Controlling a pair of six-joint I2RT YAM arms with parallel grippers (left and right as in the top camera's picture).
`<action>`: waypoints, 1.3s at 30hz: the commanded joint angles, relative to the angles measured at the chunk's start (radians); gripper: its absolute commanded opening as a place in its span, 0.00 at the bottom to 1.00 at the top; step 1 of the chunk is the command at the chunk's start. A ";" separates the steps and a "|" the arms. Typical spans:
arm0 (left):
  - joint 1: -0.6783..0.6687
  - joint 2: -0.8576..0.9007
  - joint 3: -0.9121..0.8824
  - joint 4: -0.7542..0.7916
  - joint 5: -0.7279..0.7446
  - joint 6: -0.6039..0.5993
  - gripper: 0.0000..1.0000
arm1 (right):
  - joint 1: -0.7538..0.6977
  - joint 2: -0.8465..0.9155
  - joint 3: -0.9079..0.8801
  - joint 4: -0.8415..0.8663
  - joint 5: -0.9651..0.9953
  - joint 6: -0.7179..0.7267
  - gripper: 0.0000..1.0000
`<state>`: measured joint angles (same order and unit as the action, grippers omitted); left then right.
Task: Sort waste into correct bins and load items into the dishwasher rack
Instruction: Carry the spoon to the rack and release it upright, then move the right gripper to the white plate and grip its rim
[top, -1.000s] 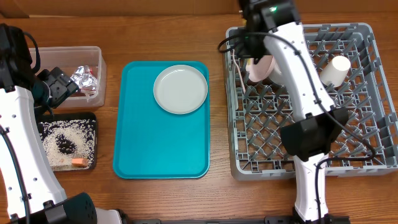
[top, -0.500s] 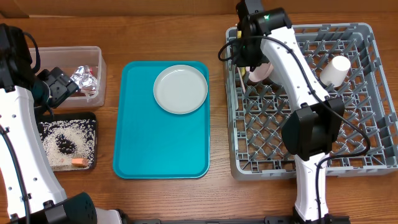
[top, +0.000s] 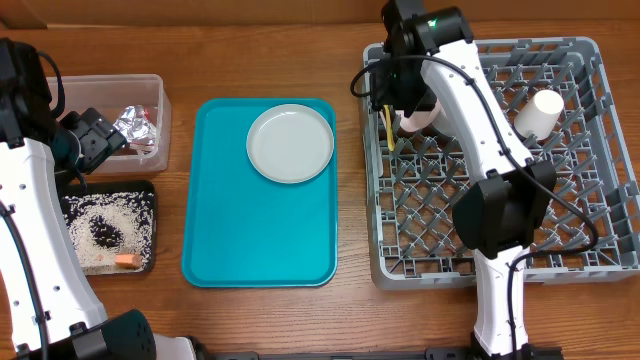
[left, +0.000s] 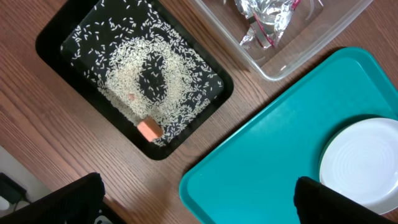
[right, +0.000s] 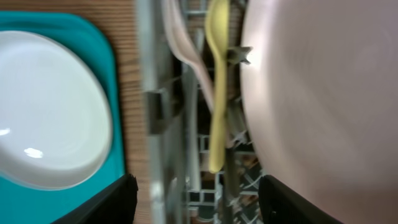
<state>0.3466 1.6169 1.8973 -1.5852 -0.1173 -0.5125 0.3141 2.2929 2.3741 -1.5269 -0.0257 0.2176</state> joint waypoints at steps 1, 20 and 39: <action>0.000 -0.002 -0.005 0.001 -0.013 0.019 1.00 | 0.055 -0.101 0.058 -0.006 -0.084 0.042 0.66; 0.000 -0.002 -0.005 0.002 -0.013 0.019 1.00 | 0.375 -0.138 -0.011 0.184 -0.011 0.411 1.00; 0.000 -0.002 -0.005 0.001 -0.013 0.019 1.00 | 0.419 -0.137 -0.431 0.349 0.124 0.938 0.96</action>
<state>0.3466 1.6169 1.8973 -1.5852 -0.1173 -0.5125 0.7040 2.1754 1.9774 -1.2030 0.0902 1.0885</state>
